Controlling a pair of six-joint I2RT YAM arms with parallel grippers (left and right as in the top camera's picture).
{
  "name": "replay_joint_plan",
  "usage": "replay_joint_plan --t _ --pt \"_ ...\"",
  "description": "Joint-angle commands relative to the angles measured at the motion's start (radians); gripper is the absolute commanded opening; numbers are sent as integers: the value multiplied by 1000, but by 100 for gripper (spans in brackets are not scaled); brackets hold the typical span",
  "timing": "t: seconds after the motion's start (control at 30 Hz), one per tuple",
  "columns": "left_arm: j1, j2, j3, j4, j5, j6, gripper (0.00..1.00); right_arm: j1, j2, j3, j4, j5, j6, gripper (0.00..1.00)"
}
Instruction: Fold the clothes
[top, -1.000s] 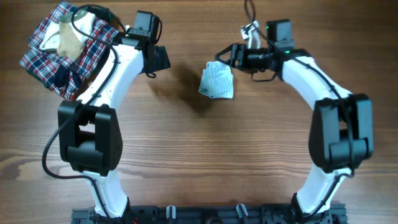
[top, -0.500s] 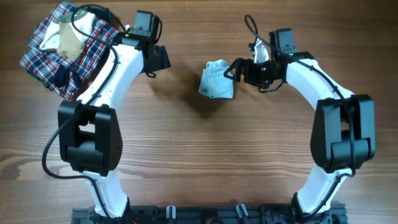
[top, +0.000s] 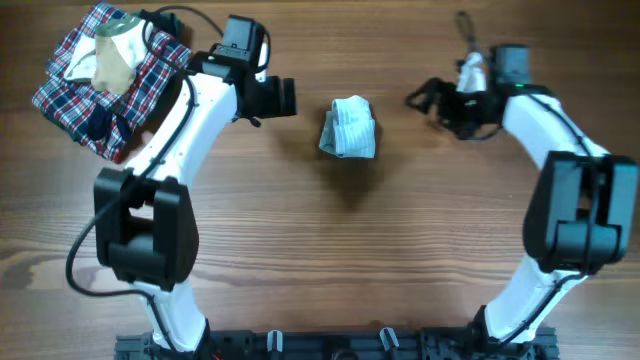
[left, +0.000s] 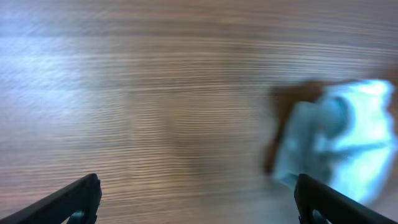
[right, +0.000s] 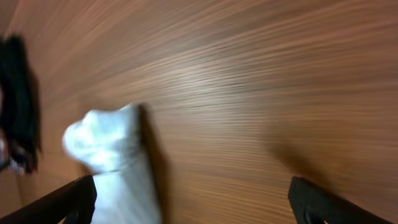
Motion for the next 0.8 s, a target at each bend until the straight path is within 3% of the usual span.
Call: replay_joint_plan --t 0.0,0.13,0.27,0.5,0.77 --pt "-59 -97 12 40 46 37 100 -68 23 0 -29 -20 -35 100" --pt "-60 -69 12 34 75 -61 100 -86 23 0 -37 -39 -37 100" --pt "-18 1 12 42 296 -57 100 -86 23 0 -37 -69 -74 100" --pt "2 92 12 58 427 -57 100 -101 23 0 -24 -82 -85 100" --pt "3 227 12 133 636 -62 100 -216 23 0 -18 -235 -88 100"
